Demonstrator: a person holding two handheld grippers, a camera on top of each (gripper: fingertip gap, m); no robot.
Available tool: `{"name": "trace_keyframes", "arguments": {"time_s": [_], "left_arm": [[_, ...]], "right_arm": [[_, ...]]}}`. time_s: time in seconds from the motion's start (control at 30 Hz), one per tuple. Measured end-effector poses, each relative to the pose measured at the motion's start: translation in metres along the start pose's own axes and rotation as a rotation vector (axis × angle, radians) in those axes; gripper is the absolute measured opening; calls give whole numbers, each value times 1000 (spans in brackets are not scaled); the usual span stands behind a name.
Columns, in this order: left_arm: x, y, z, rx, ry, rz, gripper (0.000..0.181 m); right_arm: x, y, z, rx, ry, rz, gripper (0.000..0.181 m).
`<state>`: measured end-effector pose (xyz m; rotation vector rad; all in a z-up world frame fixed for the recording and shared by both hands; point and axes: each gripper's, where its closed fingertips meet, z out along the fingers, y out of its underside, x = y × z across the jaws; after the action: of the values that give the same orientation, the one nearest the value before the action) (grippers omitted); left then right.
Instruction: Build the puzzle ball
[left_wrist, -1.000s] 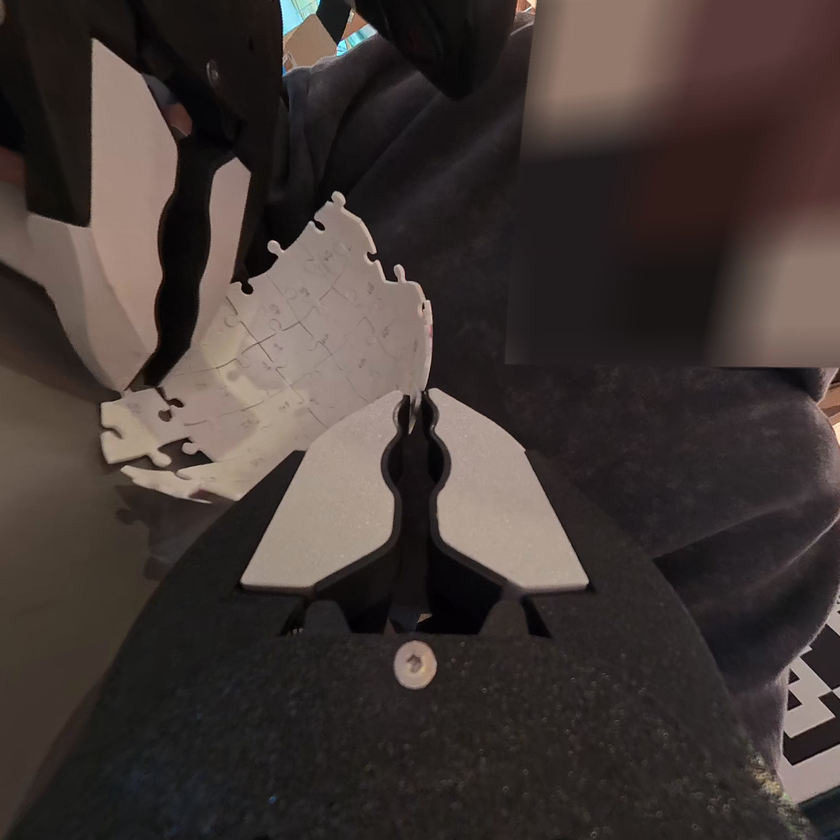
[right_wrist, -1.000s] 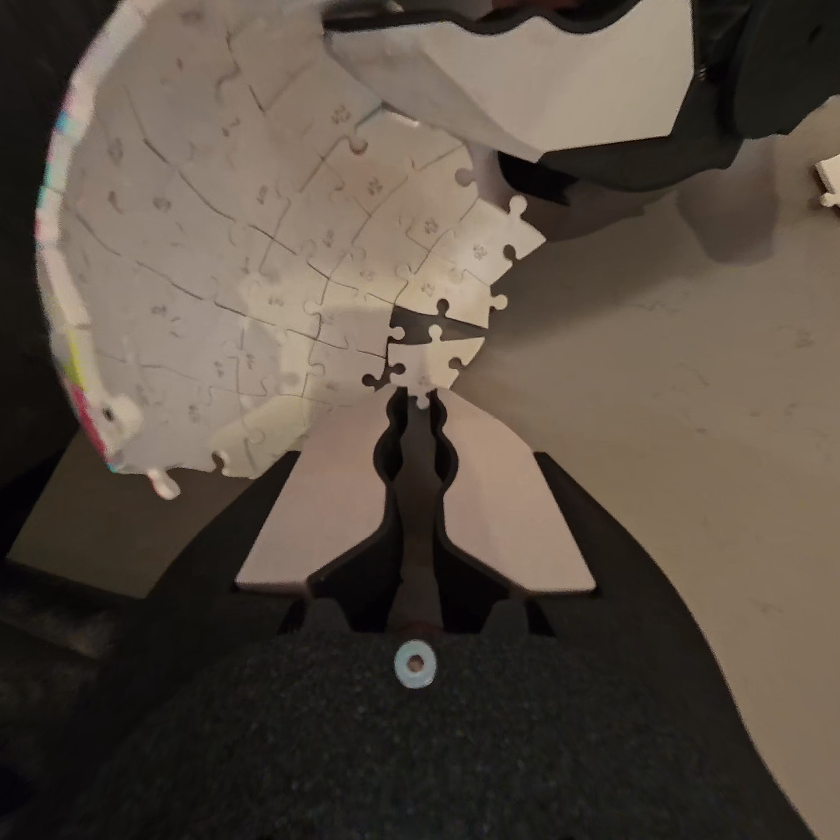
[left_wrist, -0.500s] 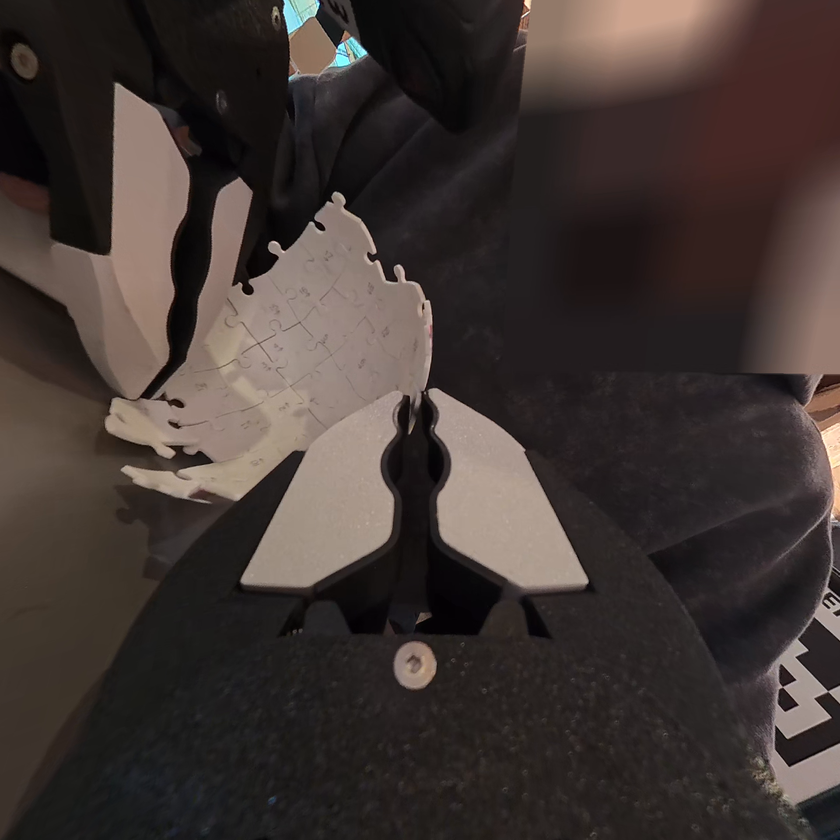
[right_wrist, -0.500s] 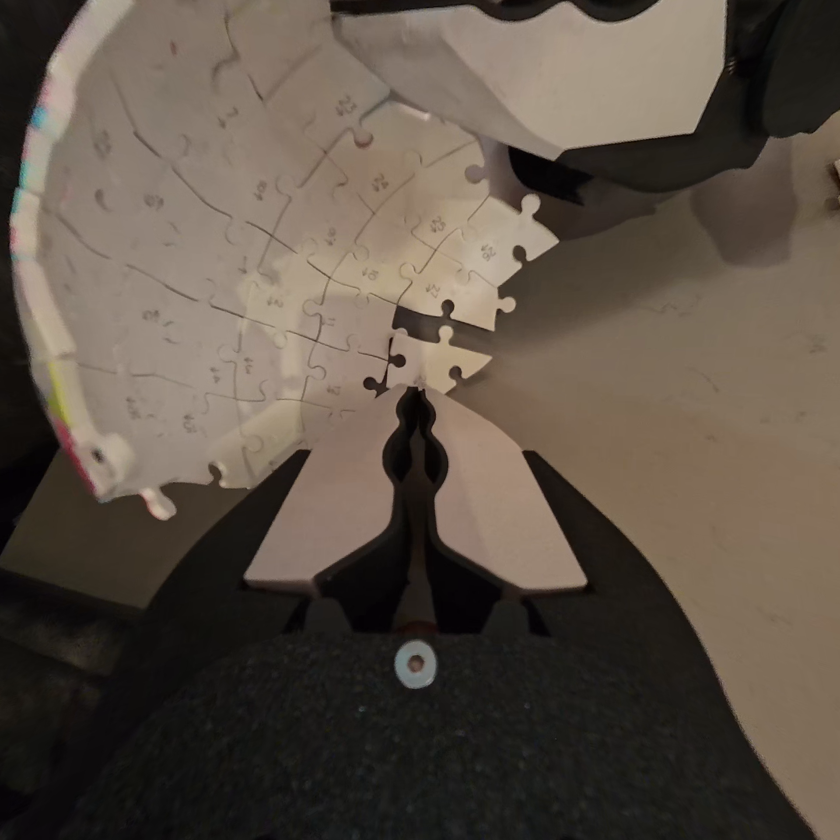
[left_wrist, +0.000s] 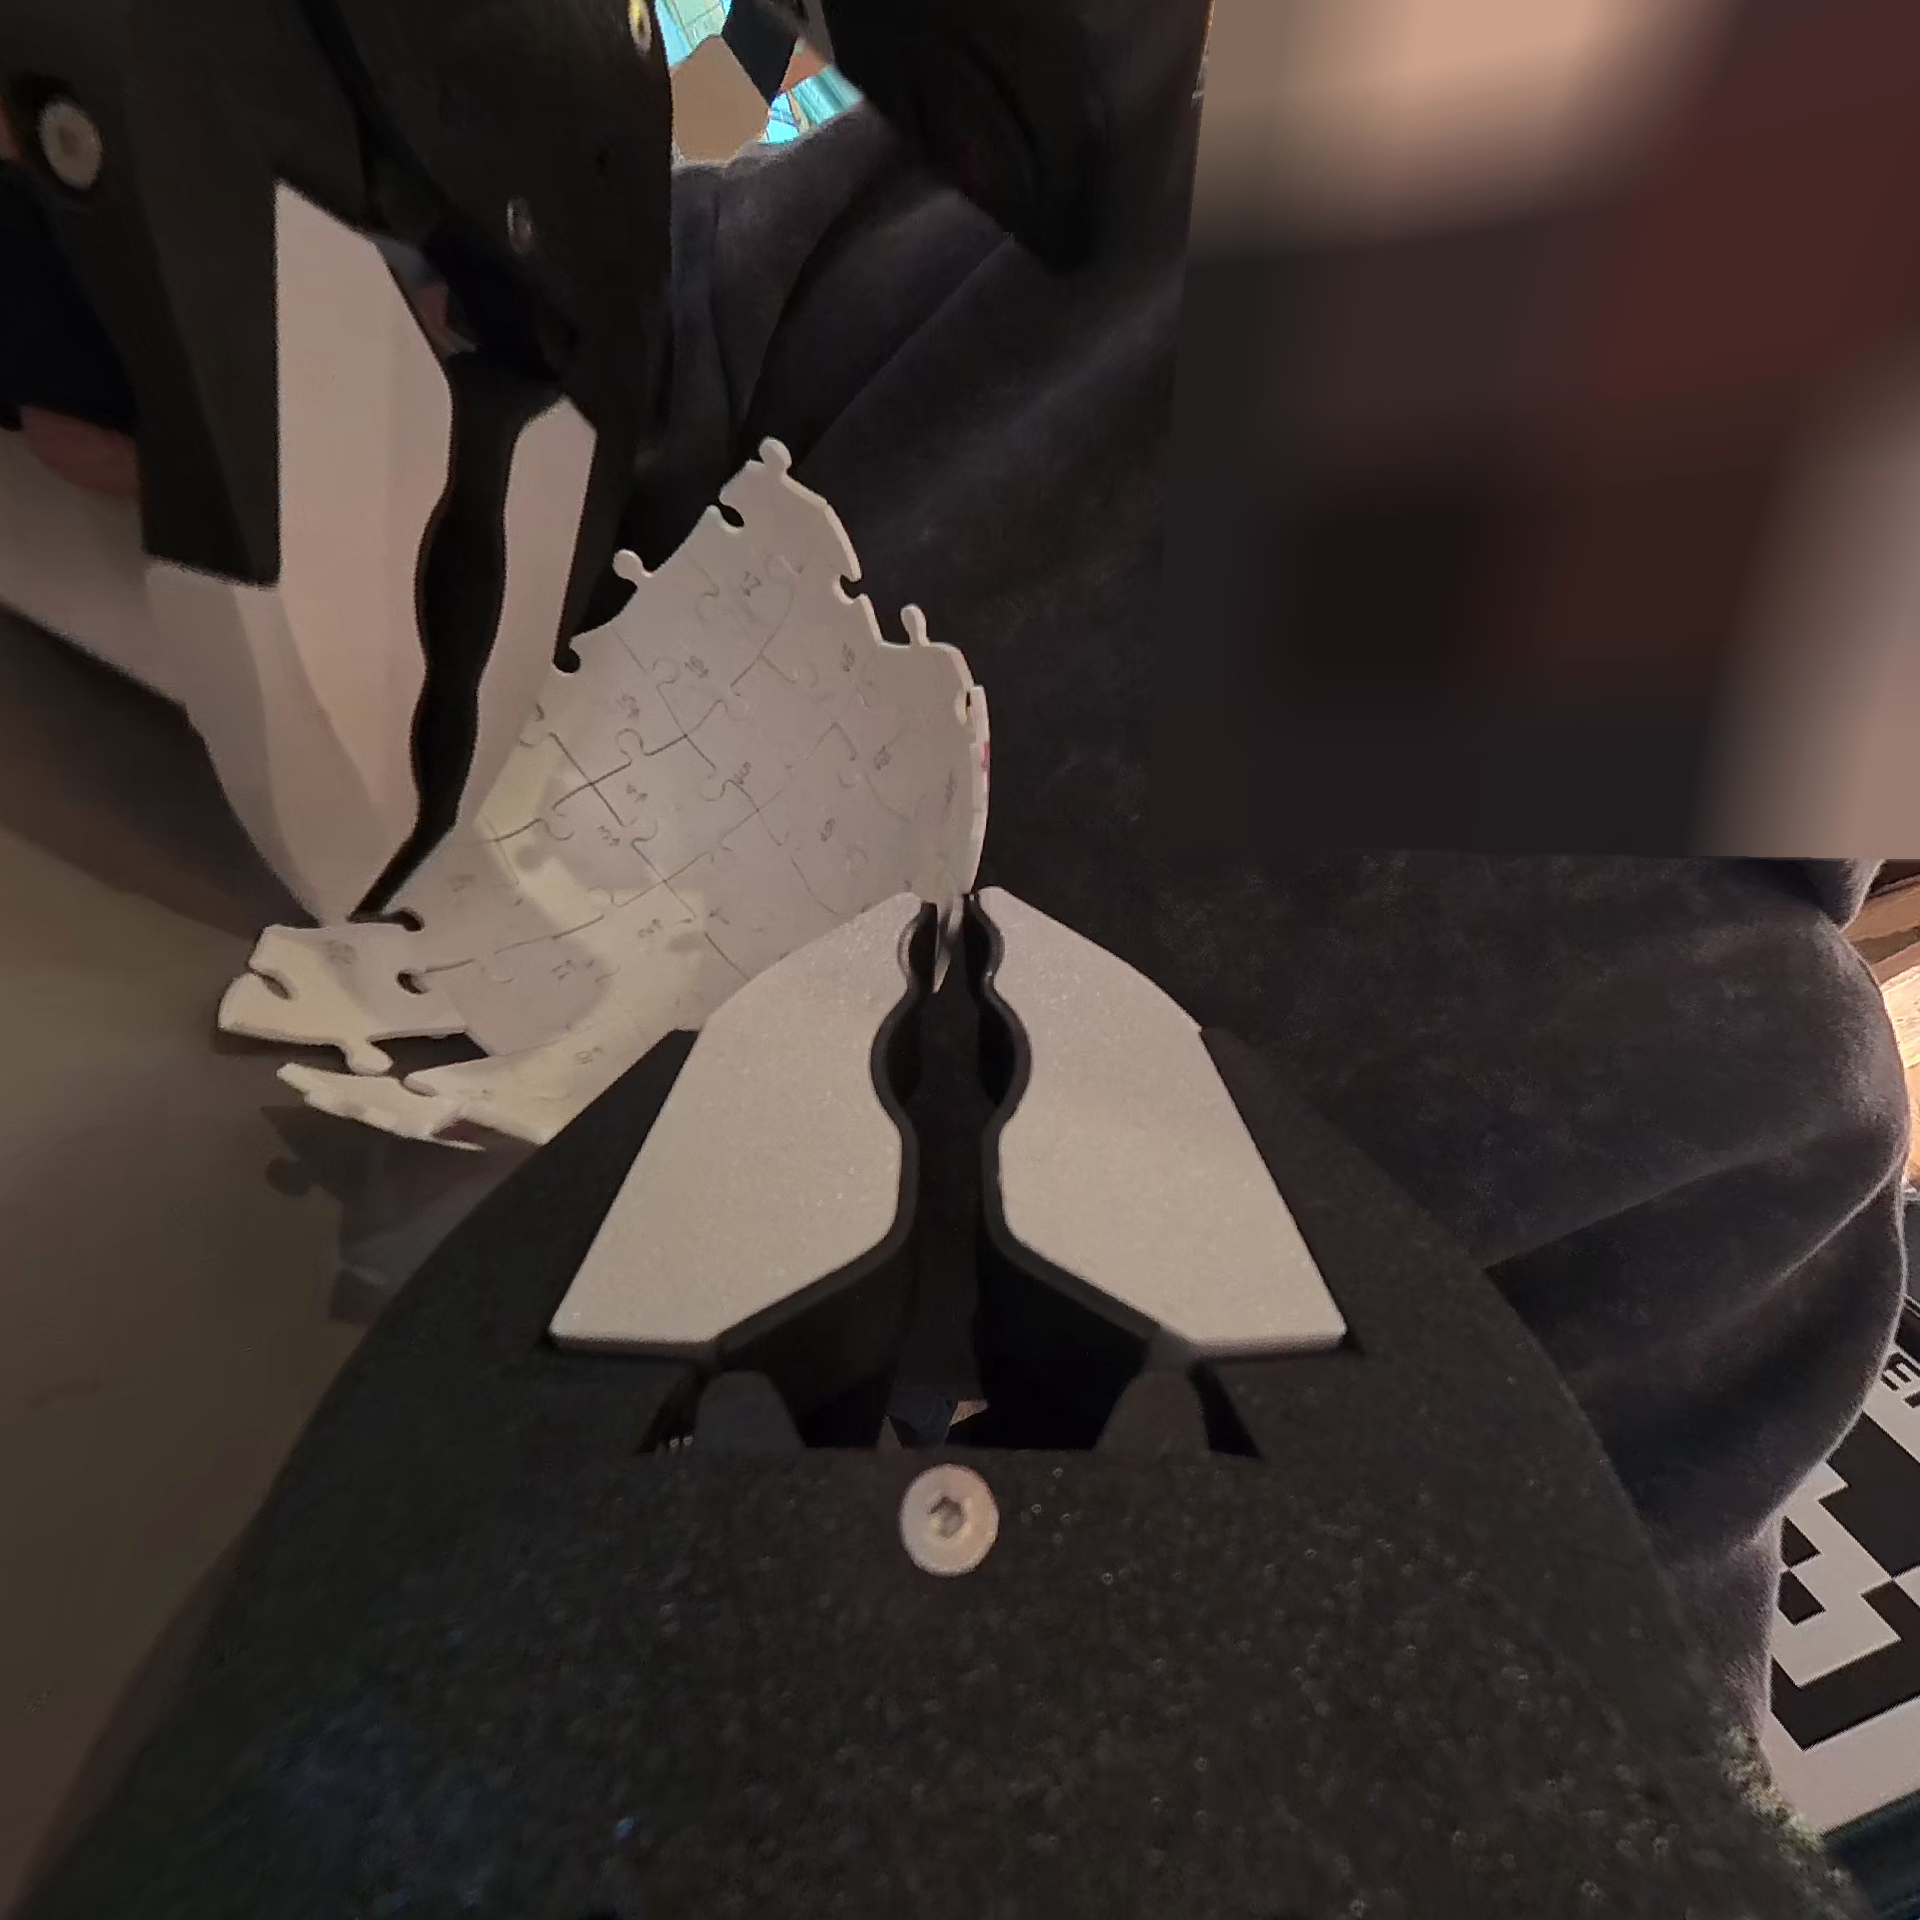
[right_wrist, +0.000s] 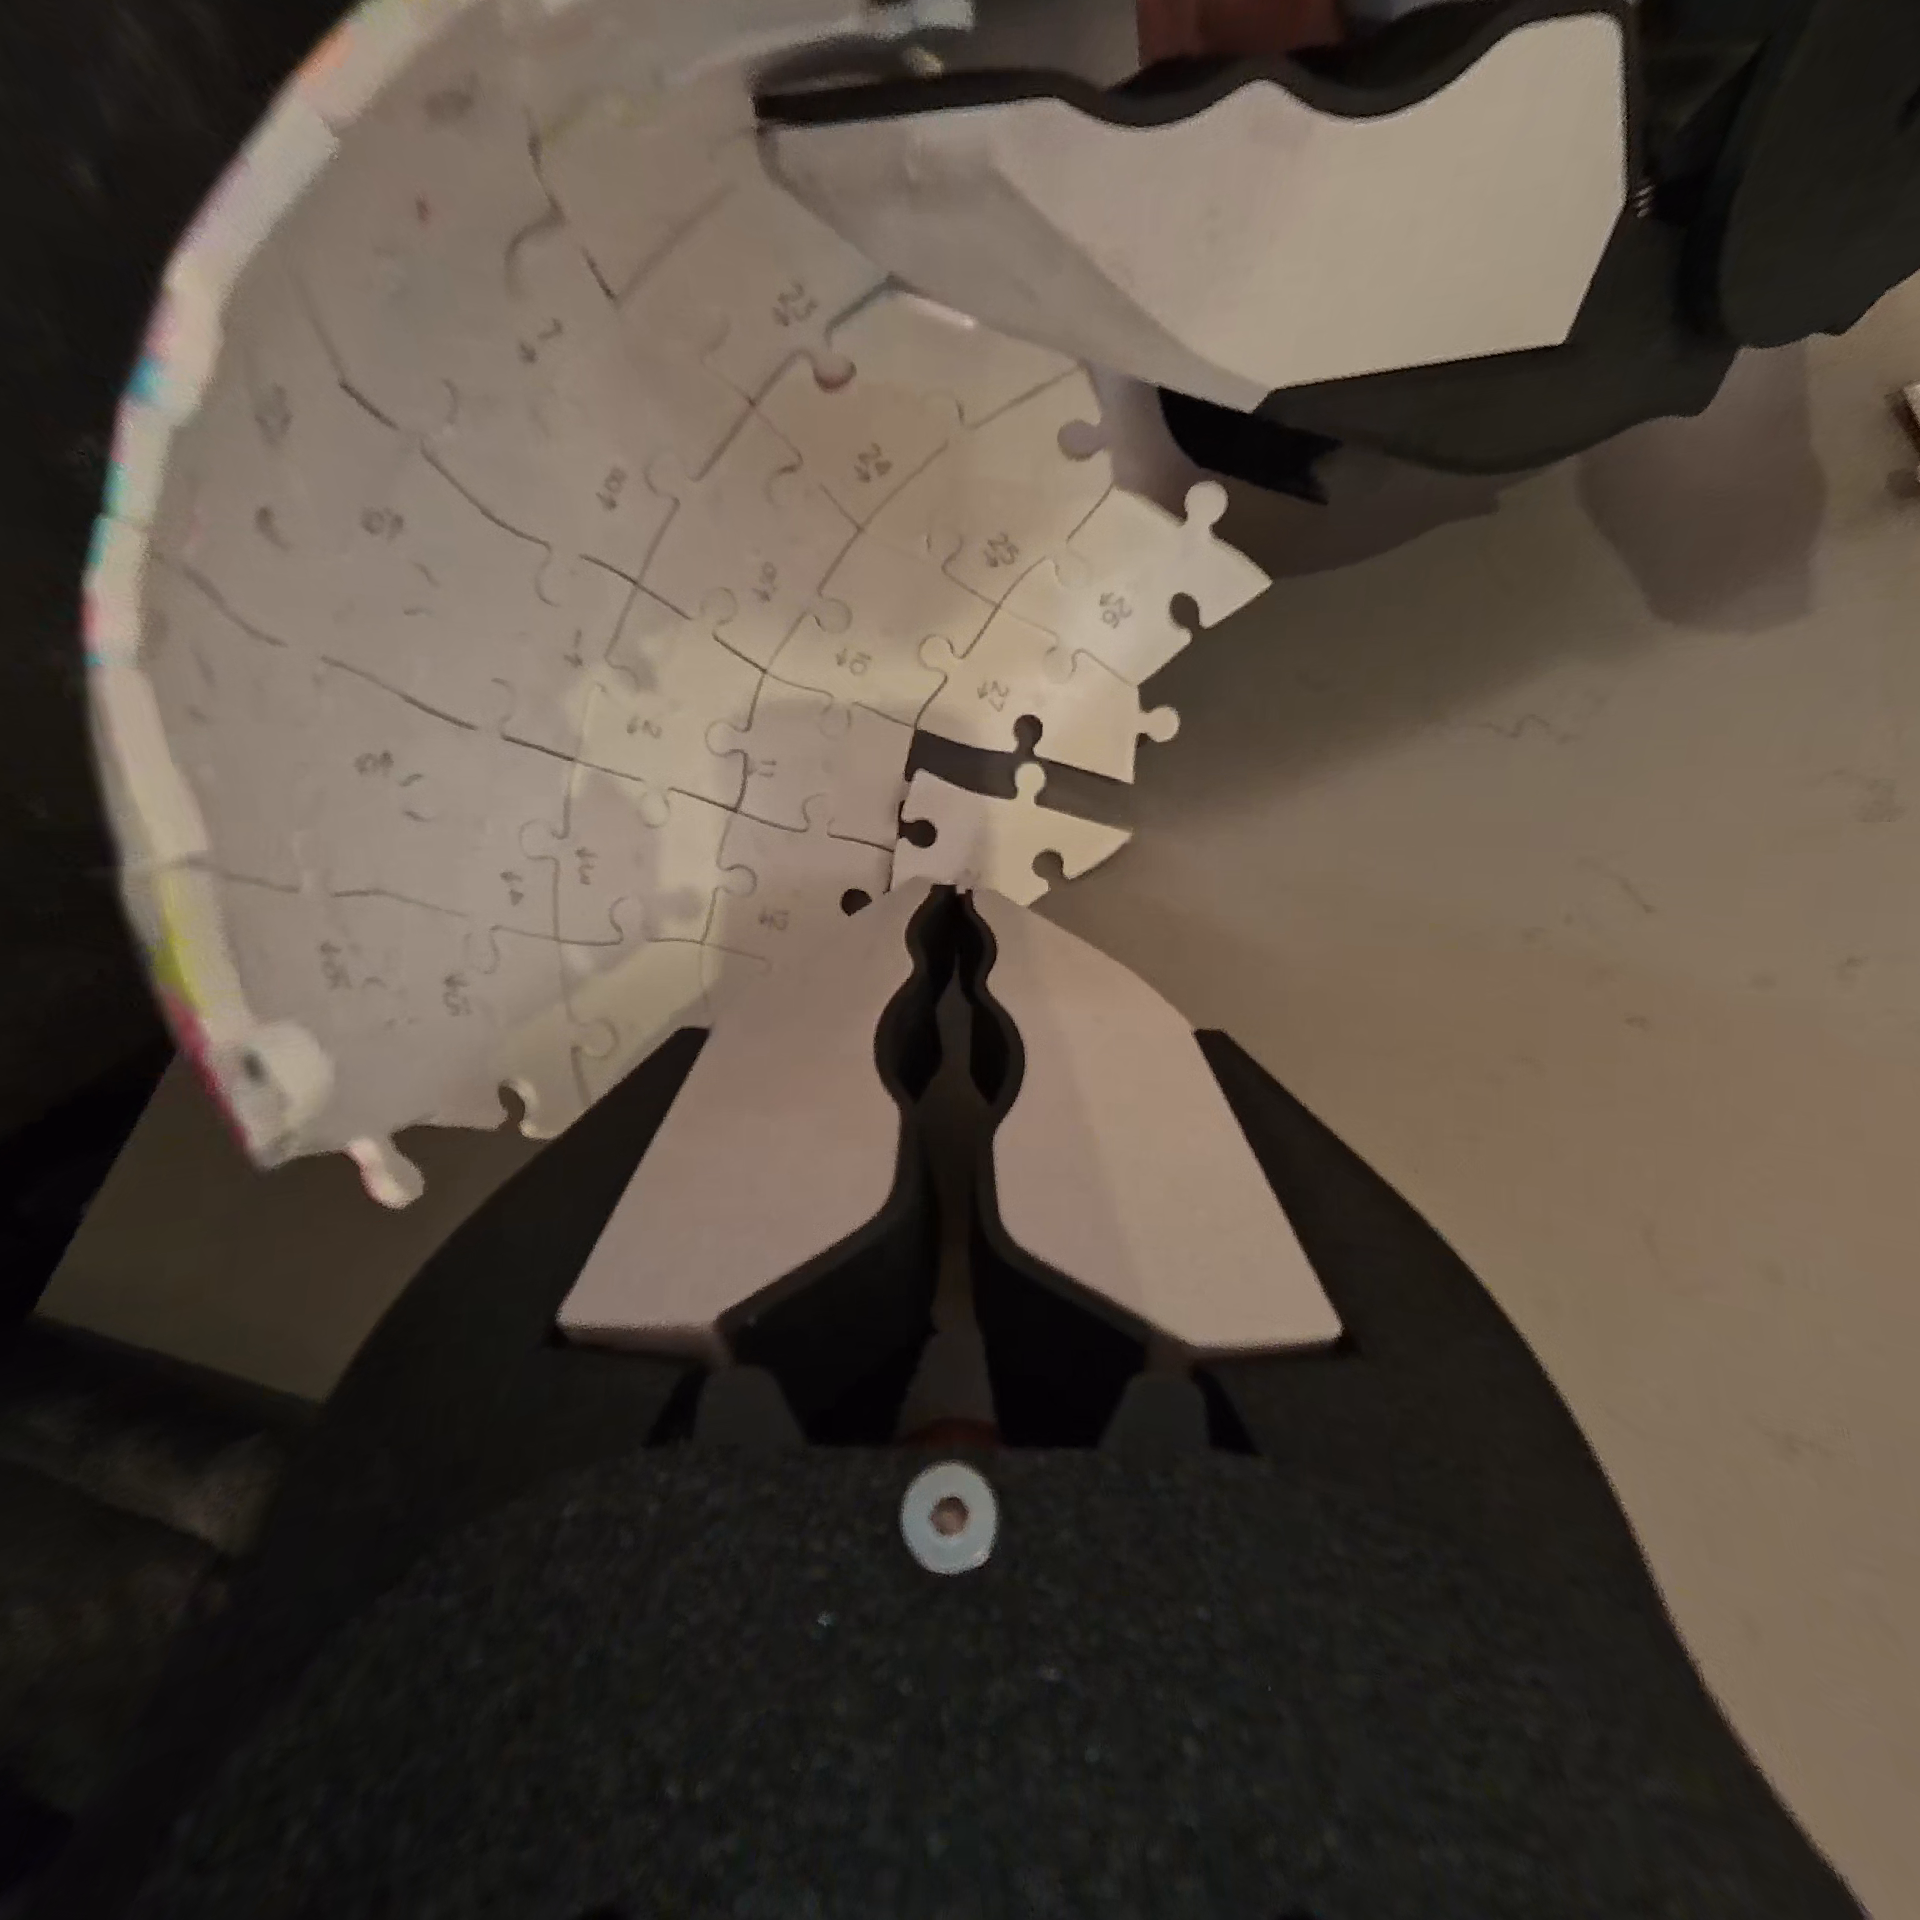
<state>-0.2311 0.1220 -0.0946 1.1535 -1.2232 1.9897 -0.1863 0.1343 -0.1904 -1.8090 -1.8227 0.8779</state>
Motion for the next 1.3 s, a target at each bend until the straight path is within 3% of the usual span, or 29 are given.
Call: {"name": "trace_keyframes", "arguments": {"time_s": [0.03, 0.3, 1.3], "left_arm": [[0, 0, 0, -2, 0, 1, 4], [0, 0, 0, -1, 1, 0, 4], [1, 1, 0, -9, 17, -23, 4]], "right_arm": [[0, 0, -2, 4, 2, 1, 0], [-3, 7, 0, -61, 15, -34, 10], [-1, -3, 8, -34, 82, -212, 5]]}}
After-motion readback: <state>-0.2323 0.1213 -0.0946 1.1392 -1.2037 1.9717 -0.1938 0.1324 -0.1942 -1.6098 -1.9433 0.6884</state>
